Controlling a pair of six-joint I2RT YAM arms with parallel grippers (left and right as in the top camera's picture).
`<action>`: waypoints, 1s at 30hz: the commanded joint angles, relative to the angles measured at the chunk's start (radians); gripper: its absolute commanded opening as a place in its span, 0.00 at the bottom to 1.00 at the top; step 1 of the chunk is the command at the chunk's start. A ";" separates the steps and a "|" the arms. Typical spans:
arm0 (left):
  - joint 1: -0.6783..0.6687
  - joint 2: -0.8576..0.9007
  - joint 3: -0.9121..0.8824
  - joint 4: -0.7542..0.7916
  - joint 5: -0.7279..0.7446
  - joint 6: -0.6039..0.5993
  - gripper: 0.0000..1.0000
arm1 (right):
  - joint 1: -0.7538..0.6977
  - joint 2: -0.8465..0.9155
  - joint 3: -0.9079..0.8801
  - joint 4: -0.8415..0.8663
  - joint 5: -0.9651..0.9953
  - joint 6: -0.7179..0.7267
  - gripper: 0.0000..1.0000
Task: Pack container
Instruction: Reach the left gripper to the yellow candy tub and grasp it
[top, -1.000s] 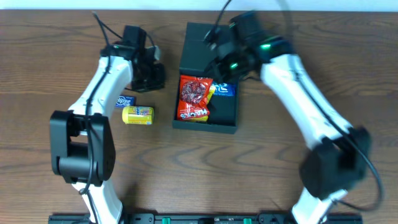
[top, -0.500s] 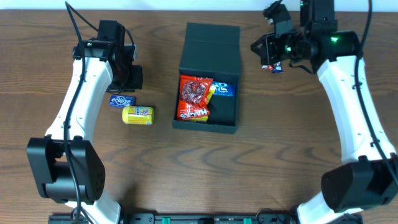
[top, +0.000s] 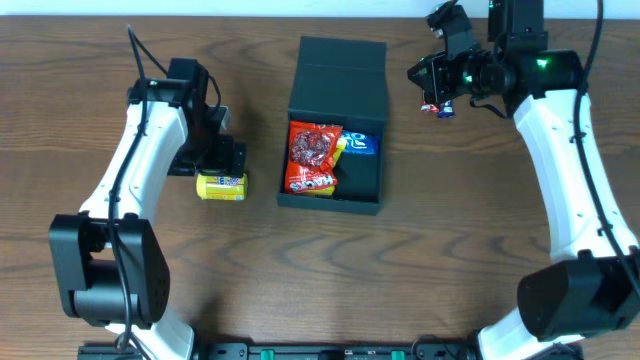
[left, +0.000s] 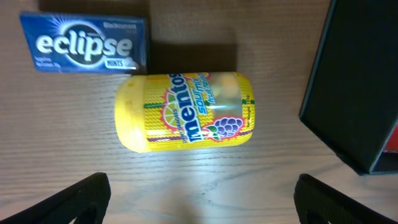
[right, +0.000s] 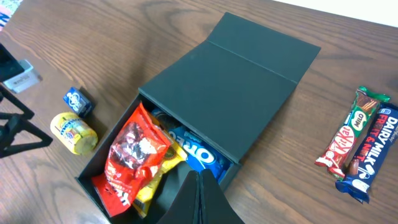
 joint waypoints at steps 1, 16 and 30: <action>-0.009 -0.003 -0.003 -0.002 -0.042 -0.298 0.95 | -0.006 0.003 0.001 -0.005 -0.001 -0.018 0.02; -0.122 -0.001 -0.011 0.014 -0.222 -1.436 0.95 | -0.006 0.003 0.001 -0.039 0.000 -0.019 0.01; -0.133 -0.001 -0.248 0.280 -0.216 -1.557 0.95 | -0.006 0.003 0.001 -0.051 0.023 -0.037 0.02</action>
